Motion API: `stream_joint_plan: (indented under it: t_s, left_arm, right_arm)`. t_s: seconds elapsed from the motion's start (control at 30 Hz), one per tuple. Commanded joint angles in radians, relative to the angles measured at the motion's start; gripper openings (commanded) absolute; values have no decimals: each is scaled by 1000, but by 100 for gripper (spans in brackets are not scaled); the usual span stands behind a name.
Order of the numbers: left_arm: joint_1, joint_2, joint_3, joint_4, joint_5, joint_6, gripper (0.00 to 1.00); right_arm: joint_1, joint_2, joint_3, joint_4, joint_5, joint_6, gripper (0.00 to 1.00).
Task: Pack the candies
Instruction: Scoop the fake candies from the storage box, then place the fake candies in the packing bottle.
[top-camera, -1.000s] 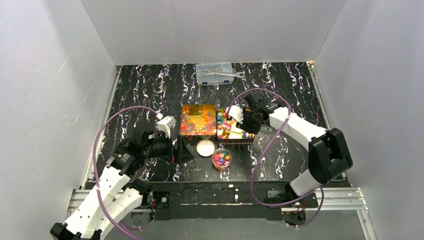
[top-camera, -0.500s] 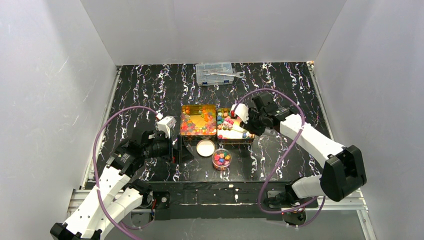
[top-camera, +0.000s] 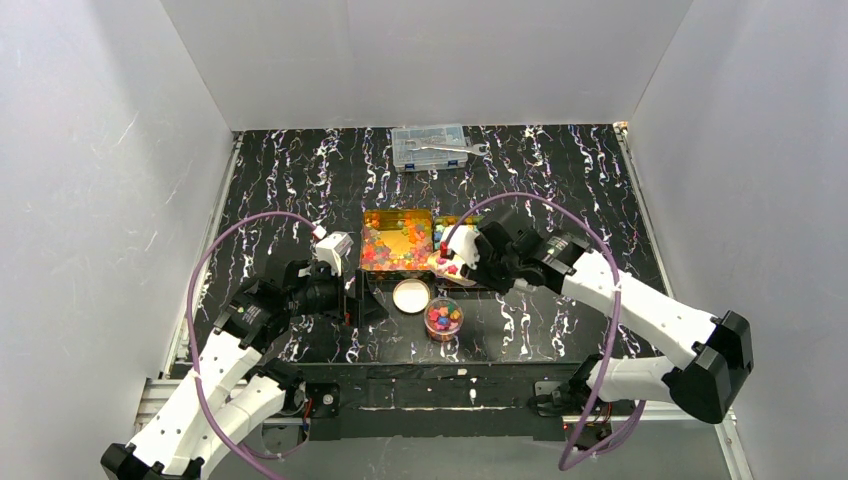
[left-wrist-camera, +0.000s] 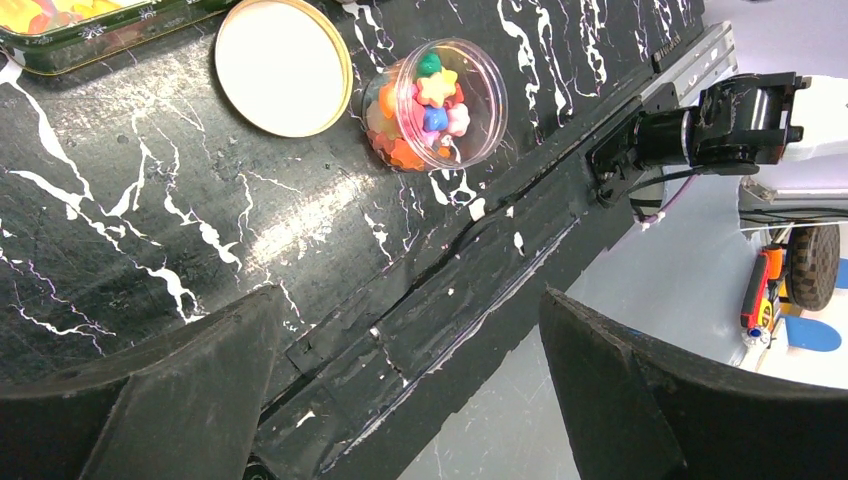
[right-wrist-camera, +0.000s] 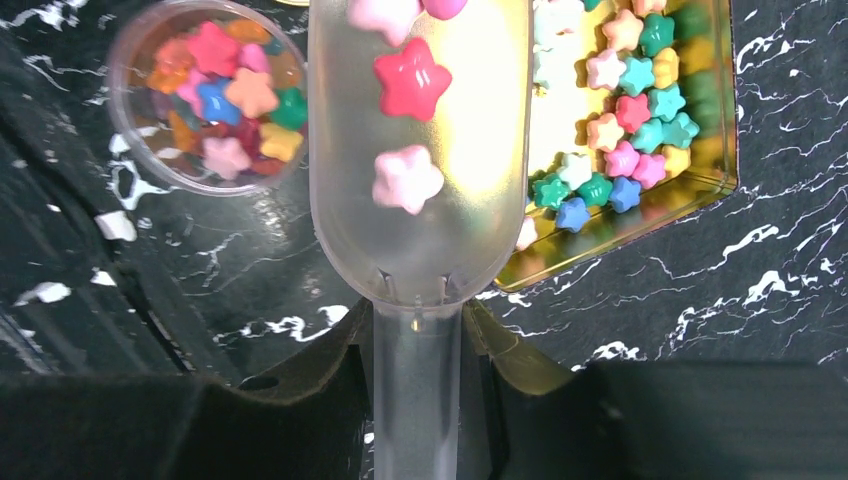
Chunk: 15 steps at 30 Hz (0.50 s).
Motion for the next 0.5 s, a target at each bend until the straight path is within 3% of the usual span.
stream_joint_plan:
  t_s: [0.0, 0.47]
  left_arm:
    - [-3, 2, -3, -14, -9, 7, 98]
    - [-4, -10, -1, -20, -31, 3, 98]
  right_arm:
    - [108, -48, 73, -46, 141, 179, 1]
    - [344, -62, 127, -240, 281, 602, 1]
